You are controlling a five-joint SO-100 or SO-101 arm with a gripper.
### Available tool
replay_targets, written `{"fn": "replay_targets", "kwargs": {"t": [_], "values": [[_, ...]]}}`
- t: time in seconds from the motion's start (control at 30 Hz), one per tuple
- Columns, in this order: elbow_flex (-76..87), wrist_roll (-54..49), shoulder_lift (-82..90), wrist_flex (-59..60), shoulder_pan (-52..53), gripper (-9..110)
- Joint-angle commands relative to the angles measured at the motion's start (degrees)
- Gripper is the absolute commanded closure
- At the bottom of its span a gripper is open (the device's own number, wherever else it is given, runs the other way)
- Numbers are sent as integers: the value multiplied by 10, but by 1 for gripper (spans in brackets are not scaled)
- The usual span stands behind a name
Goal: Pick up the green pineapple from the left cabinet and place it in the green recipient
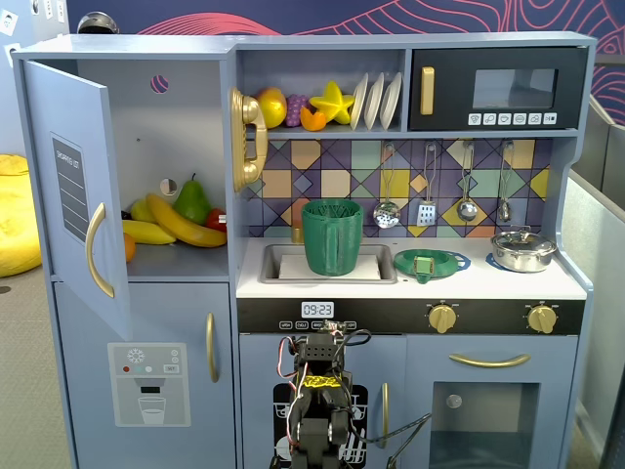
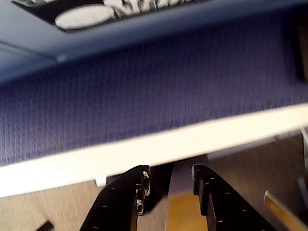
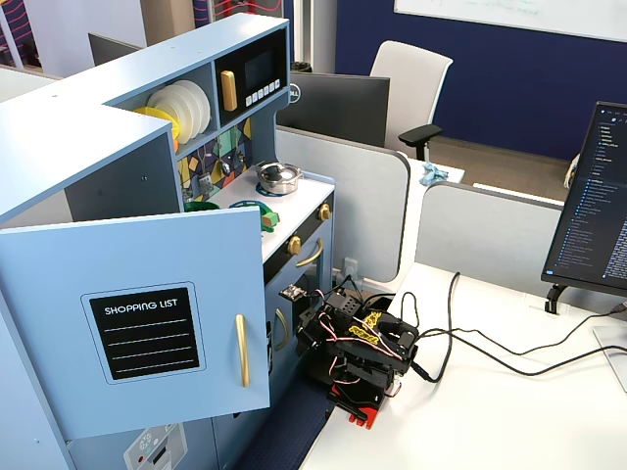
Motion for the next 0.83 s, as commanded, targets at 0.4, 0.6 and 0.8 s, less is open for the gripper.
{"fn": "replay_targets", "kwargs": {"t": [0.4,0.6,0.8], "values": [[-3,-30,-5,130,14,96],[-3,-27,-5,130,14,96],[-3,-27,-5,130,14,96]]}}
